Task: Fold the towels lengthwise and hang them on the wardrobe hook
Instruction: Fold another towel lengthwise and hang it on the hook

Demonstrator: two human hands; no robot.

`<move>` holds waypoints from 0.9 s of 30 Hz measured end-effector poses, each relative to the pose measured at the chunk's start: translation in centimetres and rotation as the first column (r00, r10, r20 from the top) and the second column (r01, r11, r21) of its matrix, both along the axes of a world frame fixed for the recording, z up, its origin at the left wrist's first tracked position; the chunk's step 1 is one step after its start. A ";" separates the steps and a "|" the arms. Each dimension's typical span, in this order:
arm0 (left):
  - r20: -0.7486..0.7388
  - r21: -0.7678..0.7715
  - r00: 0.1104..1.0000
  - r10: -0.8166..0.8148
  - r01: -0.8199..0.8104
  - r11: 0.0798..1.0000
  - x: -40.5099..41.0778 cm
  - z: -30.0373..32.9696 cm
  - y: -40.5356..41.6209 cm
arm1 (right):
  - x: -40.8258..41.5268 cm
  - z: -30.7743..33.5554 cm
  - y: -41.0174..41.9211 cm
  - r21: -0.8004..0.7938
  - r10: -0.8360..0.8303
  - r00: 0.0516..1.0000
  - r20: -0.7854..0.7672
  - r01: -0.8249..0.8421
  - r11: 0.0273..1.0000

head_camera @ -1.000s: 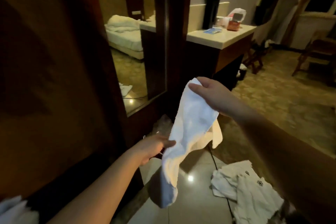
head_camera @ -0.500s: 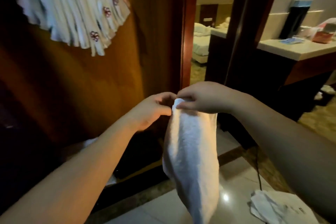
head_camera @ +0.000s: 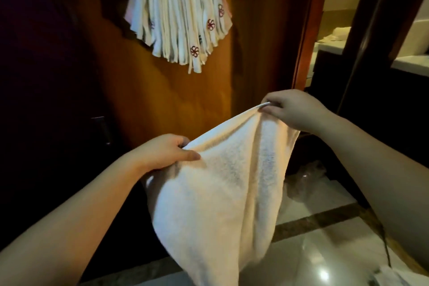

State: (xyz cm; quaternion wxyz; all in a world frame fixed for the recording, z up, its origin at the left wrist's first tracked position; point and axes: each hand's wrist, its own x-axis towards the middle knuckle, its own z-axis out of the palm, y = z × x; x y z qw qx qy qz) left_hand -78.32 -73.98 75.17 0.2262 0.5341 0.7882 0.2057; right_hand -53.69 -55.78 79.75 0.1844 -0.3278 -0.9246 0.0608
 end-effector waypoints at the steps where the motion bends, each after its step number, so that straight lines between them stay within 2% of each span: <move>1: -0.044 -0.015 0.999 0.020 -0.021 1.000 -1.8 0.1 -1.4 | -1.0 -0.4 -0.4 -0.005 -0.017 1.000 -0.021 0.017 1.000; 4: -0.150 -0.063 0.989 0.016 -0.026 0.998 -6.3 0.6 -5.0 | -3.4 -1.3 -1.5 -0.014 -0.044 0.995 -0.086 0.043 0.999; 6: -0.164 -0.081 0.986 0.024 -0.037 0.996 -9.2 0.9 -7.4 | -5.2 -1.5 -2.6 0.000 -0.062 0.993 -0.103 0.063 0.998; 12: -0.173 0.015 0.979 0.105 -0.104 0.994 -15.9 1.8 -11.7 | -9.5 -1.8 -4.7 0.004 -0.187 0.978 -0.093 0.188 0.982; 13: -0.114 0.060 0.983 0.142 -0.136 0.989 -16.6 1.9 -12.0 | -10.0 -2.0 -4.9 -0.006 -0.203 0.974 -0.102 0.203 0.979; 15: 0.191 0.166 0.963 0.193 -0.225 0.960 -17.8 1.8 -12.9 | -10.9 -2.4 -5.5 -0.029 -0.238 0.962 -0.133 0.237 0.971; 17: 0.561 0.238 0.811 0.166 -0.350 0.906 -18.7 1.6 -13.4 | -11.3 -2.4 -6.0 -0.045 -0.268 0.952 -0.149 0.264 0.963; 19: 0.763 0.275 0.639 0.101 -0.462 0.843 -19.3 1.1 -13.3 | -11.7 -2.0 -6.5 -0.081 -0.279 0.952 -0.127 0.270 0.959; 21: 0.823 0.327 0.566 0.037 -0.526 0.785 -19.1 0.7 -13.0 | -12.2 -1.4 -7.0 -0.120 -0.277 0.958 -0.080 0.267 0.956; 24: 0.841 0.386 0.541 0.000 -0.601 0.700 -18.1 0.3 -12.2 | -12.9 -0.4 -7.5 -0.172 -0.264 0.964 -0.043 0.253 0.952; 27: 0.845 0.443 0.533 -0.044 -0.651 0.616 -16.5 0.5 -11.5 | -13.3 0.4 -8.9 -0.415 -0.213 0.967 -0.140 0.139 0.899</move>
